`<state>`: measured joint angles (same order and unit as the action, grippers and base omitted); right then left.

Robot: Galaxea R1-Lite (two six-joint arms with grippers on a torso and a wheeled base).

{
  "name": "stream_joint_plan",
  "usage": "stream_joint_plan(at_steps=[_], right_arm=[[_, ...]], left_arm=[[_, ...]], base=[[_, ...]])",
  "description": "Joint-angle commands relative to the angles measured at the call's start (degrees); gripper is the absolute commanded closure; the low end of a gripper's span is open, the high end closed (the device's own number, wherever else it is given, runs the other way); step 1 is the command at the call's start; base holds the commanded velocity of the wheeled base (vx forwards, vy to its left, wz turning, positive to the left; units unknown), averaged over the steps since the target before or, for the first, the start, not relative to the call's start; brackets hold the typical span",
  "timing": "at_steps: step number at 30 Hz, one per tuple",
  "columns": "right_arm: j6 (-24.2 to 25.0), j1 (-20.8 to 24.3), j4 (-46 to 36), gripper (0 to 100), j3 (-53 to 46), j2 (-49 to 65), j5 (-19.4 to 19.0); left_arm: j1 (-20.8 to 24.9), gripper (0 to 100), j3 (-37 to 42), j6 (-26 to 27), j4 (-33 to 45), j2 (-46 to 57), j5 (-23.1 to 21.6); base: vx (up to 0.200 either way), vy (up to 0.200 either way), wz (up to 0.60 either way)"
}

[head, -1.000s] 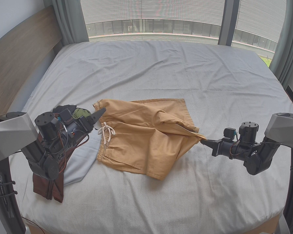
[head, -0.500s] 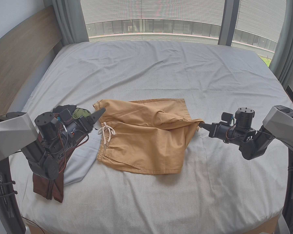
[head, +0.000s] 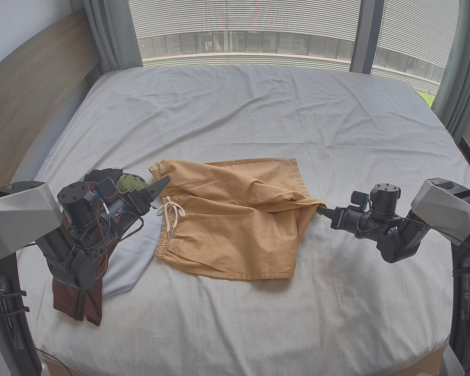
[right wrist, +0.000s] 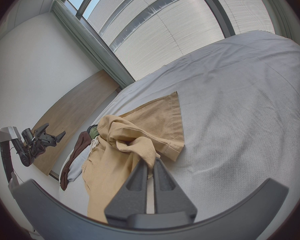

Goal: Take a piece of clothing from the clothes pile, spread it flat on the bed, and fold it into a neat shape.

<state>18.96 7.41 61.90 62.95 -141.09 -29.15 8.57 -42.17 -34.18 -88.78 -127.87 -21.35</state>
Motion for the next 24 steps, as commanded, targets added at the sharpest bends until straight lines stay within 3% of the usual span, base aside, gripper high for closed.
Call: stream_joint_plan(at_steps=[1, 18, 24], right_arm=[[-0.24, -0.91, -0.12, 100, -0.46, -0.06, -0.03], [-1.64, -1.44, -0.12, 100, -0.20, 0.82, 0.23], [-1.73, -0.91, -0.38, 100, -4.15, 5.04, 0.06]], left_arm=[[0.04, 0, 0.07, -0.01, -0.07, -0.19, -0.01], [0.04, 0, 0.07, -0.01, 0.01, -0.19, -0.01], [0.13, 0, 0.07, -0.01, -0.07, -0.54, -0.01]], base=[[0.000, 0.000, 0.00], [0.000, 0.000, 0.00], [0.000, 0.000, 0.00]])
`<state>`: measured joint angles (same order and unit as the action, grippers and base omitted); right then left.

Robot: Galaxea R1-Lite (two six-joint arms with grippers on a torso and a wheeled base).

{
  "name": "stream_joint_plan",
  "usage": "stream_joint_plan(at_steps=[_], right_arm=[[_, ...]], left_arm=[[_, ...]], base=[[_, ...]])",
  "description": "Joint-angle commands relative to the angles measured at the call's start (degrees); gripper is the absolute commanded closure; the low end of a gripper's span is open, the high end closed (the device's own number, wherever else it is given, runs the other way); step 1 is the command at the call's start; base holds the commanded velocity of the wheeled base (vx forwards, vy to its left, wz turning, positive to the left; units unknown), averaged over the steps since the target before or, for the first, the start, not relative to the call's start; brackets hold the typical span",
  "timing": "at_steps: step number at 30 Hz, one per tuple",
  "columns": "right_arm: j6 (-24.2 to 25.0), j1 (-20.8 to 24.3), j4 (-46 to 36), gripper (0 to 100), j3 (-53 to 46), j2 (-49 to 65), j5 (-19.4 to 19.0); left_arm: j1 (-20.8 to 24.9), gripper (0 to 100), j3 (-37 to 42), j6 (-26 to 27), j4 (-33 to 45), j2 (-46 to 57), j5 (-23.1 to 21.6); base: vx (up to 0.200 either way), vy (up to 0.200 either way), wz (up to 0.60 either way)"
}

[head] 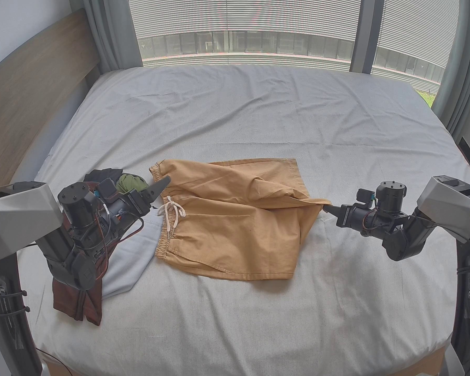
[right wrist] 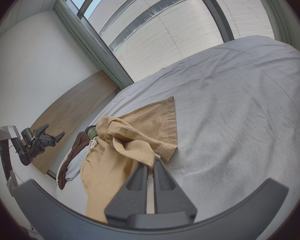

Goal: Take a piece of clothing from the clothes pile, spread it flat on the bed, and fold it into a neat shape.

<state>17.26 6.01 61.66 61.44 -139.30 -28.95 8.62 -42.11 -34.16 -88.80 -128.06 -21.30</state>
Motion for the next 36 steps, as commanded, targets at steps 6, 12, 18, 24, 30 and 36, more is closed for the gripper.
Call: stream_joint_plan(at_steps=[6, 12, 18, 24, 30, 36], right_arm=[[0.23, 4.98, -0.66, 100, -6.07, 8.26, -0.23], [0.93, 9.63, -3.74, 100, -3.34, 9.58, -0.67], [5.77, 12.36, -6.90, 100, 4.30, 8.52, -0.67], [12.18, 14.47, -9.63, 100, 13.09, 5.97, -0.75], [13.59, 15.26, -11.04, 100, 17.92, 1.58, -0.49], [13.50, 14.56, -10.95, 100, 18.45, -2.29, -0.05]], left_arm=[[0.08, 0, 0.01, 0.06, -0.06, -0.43, 0.03], [-0.01, 0, -0.08, -0.03, -0.06, -0.26, 0.03], [-0.18, 0, -0.17, -0.12, -0.06, -0.26, 0.03], [-0.27, 0, -0.43, -0.21, 0.03, -0.35, 0.03], [-0.36, 0, -0.52, -0.21, -0.06, -0.43, 0.03], [-0.36, 0, -0.52, -0.03, -0.06, -0.87, 0.03]], base=[[0.000, 0.000, 0.00], [0.000, 0.000, 0.00], [0.000, 0.000, 0.00], [0.000, 0.000, 0.00], [0.000, 0.000, 0.00], [0.000, 0.000, 0.00]])
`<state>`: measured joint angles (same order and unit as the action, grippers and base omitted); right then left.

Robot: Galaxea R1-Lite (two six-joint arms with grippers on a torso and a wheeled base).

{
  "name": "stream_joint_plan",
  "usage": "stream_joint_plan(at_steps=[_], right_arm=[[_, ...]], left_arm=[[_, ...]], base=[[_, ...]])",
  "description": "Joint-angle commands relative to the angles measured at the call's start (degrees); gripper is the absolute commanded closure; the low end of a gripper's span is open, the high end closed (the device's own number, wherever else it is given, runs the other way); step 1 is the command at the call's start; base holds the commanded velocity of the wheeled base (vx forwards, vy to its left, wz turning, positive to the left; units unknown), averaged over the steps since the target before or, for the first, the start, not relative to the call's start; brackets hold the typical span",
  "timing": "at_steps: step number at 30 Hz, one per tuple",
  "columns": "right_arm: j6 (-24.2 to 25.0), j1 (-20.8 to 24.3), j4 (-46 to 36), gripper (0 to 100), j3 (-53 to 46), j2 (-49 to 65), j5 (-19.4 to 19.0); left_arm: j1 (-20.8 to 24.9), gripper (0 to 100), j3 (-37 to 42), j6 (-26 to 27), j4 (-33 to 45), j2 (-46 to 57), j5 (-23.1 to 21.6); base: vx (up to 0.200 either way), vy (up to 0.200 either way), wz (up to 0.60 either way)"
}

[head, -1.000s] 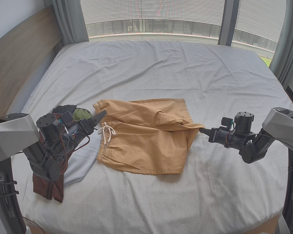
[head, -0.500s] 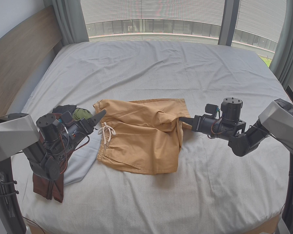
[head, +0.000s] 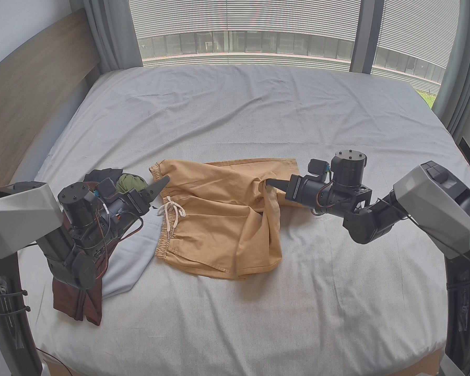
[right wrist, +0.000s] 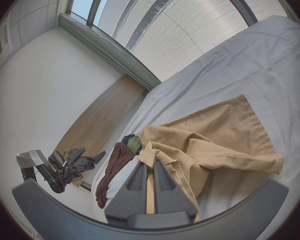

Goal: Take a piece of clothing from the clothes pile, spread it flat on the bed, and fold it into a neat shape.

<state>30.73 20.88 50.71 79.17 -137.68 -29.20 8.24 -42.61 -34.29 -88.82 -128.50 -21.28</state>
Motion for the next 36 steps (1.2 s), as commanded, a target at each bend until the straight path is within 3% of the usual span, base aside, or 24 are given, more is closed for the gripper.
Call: stream_joint_plan(at_steps=[1, 12, 24, 25, 28, 36], right_arm=[[0.03, -0.58, 0.09, 100, 0.64, -4.26, 0.19], [-0.15, -5.77, 0.79, 100, -1.38, -4.61, 0.46], [-1.73, -7.87, 0.88, 100, -3.23, -3.91, 1.51], [-1.73, -7.87, 1.05, 0, -3.14, -3.82, 1.60], [-1.90, -7.87, 3.25, 0, -4.37, -3.21, 3.27], [-5.07, -9.72, 8.17, 0, -18.08, 1.89, 3.18]], left_arm=[[0.02, 0, -0.02, 0.10, -0.04, -0.43, 0.02], [0.11, 0, 0.07, 0.37, -0.04, -0.61, 0.10], [0.20, 0, 0.07, 0.45, -0.04, -1.05, 0.10], [0.20, 0, 0.07, 0.45, -0.04, -1.05, 0.10], [0.20, 0, 0.07, 0.45, -0.04, -1.05, 0.19], [0.55, 0, 0.15, 0.54, -0.04, -1.23, 0.19]], base=[[0.000, 0.000, 0.00], [0.000, 0.000, 0.00], [0.000, 0.000, 0.00], [0.000, 0.000, 0.00], [0.000, 0.000, 0.00], [0.000, 0.000, 0.00]])
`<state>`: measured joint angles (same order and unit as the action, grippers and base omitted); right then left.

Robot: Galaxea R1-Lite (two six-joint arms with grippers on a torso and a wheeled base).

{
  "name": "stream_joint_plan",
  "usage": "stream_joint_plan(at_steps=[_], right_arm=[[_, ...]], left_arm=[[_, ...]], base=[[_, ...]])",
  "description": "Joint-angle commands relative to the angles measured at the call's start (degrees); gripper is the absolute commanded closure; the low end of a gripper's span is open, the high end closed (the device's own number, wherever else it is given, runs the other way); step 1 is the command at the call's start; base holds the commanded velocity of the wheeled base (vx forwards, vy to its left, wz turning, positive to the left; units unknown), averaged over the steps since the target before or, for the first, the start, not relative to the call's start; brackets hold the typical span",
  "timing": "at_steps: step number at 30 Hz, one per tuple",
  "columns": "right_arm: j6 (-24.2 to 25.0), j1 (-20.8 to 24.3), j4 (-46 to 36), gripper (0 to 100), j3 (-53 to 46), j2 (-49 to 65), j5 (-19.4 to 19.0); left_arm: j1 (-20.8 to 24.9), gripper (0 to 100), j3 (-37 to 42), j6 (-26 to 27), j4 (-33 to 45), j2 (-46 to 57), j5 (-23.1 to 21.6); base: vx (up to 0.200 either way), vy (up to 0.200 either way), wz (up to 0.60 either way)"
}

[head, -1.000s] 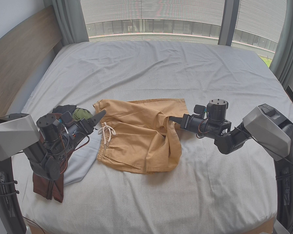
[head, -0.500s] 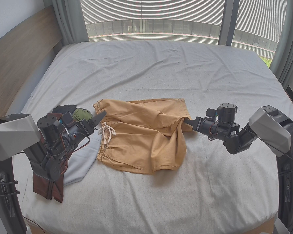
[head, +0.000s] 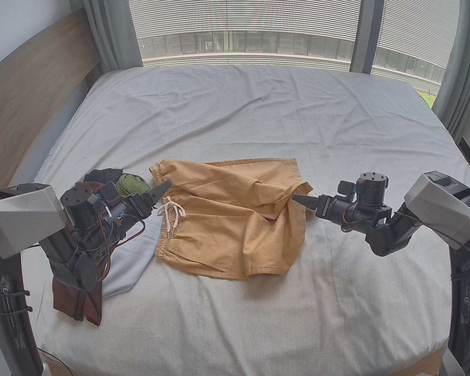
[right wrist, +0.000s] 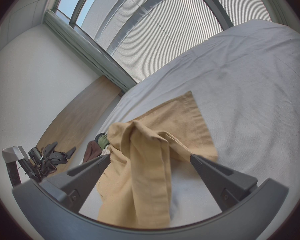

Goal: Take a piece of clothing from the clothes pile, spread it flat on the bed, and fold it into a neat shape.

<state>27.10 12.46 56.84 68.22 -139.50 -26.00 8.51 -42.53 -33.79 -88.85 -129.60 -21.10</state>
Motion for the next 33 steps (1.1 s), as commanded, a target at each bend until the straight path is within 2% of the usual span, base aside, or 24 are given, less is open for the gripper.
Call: stream_joint_plan(at_steps=[1, 8, 12, 20, 25, 30, 31, 33], right_arm=[[-1.44, -1.56, 2.83, 0, -8.37, 3.71, -0.19], [-1.44, -1.47, 6.96, 0, -13.29, 2.04, -1.86], [-1.35, -1.12, 8.46, 0, -13.37, -1.39, -3.79], [-1.17, -0.51, 11.80, 0, -12.23, -5.17, -3.88], [-1.08, -0.51, 11.89, 0, -11.79, -5.43, -5.73], [-1.08, -0.07, 12.24, 0, -10.30, -6.40, -5.99], [-1.08, 0.11, 12.50, 100, -10.03, -6.67, -5.99], [-1.00, 0.20, 13.03, 100, -9.86, -7.10, -6.08]], left_arm=[[0.28, 0, -0.01, 0.04, -0.01, -0.13, 0.01], [0.28, 0, -0.01, 0.04, -0.01, -0.13, 0.01], [0.19, 0, -0.09, 0.04, -0.01, -0.13, 0.01], [0.10, 0, -0.09, 0.04, -0.01, -0.04, 0.01], [0.10, 0, -0.09, 0.04, -0.01, 0.05, 0.01], [0.10, 0, -0.01, 0.04, -0.01, 0.14, 0.01], [0.10, 0, -0.01, -0.05, -0.01, 0.14, 0.01], [0.10, 0, -0.01, -0.05, -0.01, 0.14, 0.01]], base=[[0.000, 0.000, 0.00], [0.000, 0.000, 0.00], [0.000, 0.000, 0.00], [0.000, 0.000, 0.00], [0.000, 0.000, 0.00], [0.000, 0.000, 0.00], [0.000, 0.000, 0.00], [0.000, 0.000, 0.00]])
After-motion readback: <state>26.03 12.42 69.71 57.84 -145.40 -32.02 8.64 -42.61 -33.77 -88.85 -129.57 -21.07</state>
